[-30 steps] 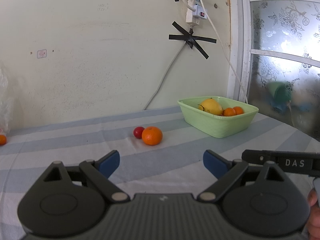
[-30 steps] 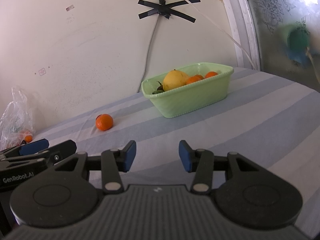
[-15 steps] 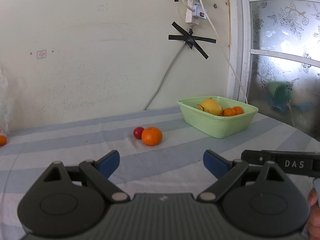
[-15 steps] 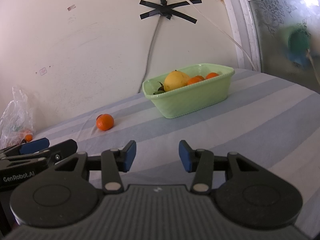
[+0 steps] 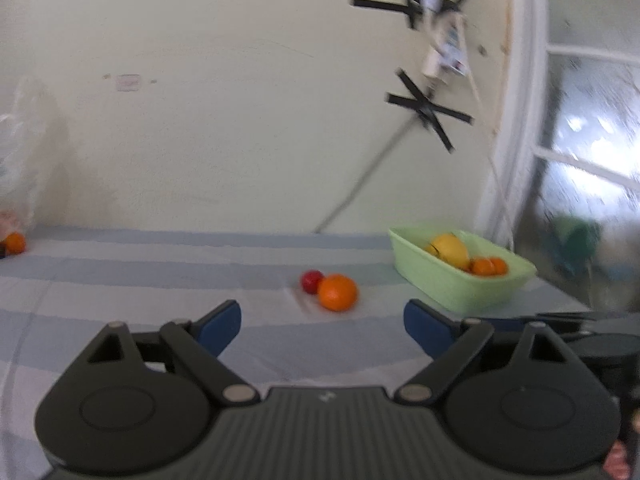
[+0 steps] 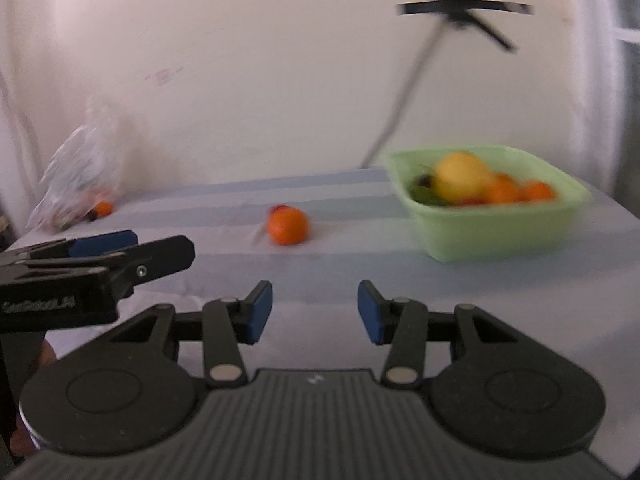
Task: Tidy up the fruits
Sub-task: 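Grasp the orange with the right gripper while the left gripper grasps the red tomato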
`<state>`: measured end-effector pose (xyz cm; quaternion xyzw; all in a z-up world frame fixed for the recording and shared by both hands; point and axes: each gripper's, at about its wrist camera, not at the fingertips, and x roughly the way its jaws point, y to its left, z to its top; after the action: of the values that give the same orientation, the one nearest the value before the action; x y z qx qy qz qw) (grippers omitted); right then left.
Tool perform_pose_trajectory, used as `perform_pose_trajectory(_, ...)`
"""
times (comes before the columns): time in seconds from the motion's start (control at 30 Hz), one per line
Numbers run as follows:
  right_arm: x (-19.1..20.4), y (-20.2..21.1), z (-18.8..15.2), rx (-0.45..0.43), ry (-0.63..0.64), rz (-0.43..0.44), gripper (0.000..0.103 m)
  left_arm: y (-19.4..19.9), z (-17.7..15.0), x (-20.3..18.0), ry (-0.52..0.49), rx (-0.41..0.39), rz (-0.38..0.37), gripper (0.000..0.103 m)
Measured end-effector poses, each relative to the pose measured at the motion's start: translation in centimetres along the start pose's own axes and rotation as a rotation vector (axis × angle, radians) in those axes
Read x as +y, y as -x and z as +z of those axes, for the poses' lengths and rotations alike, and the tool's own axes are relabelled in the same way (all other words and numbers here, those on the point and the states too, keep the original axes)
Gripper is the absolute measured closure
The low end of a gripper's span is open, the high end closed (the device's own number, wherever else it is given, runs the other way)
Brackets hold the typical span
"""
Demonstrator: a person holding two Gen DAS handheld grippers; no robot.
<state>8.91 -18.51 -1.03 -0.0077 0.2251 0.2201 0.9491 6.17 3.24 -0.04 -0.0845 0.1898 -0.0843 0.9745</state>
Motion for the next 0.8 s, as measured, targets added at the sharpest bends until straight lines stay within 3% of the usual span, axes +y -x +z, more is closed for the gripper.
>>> perform_pose_trajectory(0.23,1.3,-7.5,4.0,0.069,0.094,0.06,0.05,-0.1,0.7,2.0,0.062,-0.006,0.04,0.014)
perform_pose_trajectory(0.43,2.3,-12.4,4.8,0.155,0.121,0.061,0.051,-0.8,0.6,2.4,0.056,0.012,0.057,0.015)
perform_pose_trajectory(0.5,2.0,-11.9,4.6,0.151,0.125,0.041,0.063,-1.0,0.6,2.6,0.069,0.019,0.053,0.016)
perform_pose_trajectory(0.63,0.8,-6.8,3.0,0.103,0.166,0.055,0.063,-2.8,1.6,2.3,0.056,0.055,0.043,0.02)
perform_pose_trajectory(0.8,-1.1,-0.7,-0.8,0.062,0.256,0.012,0.063,-7.7,4.4,-0.7,-0.062,0.113,-0.005,0.025)
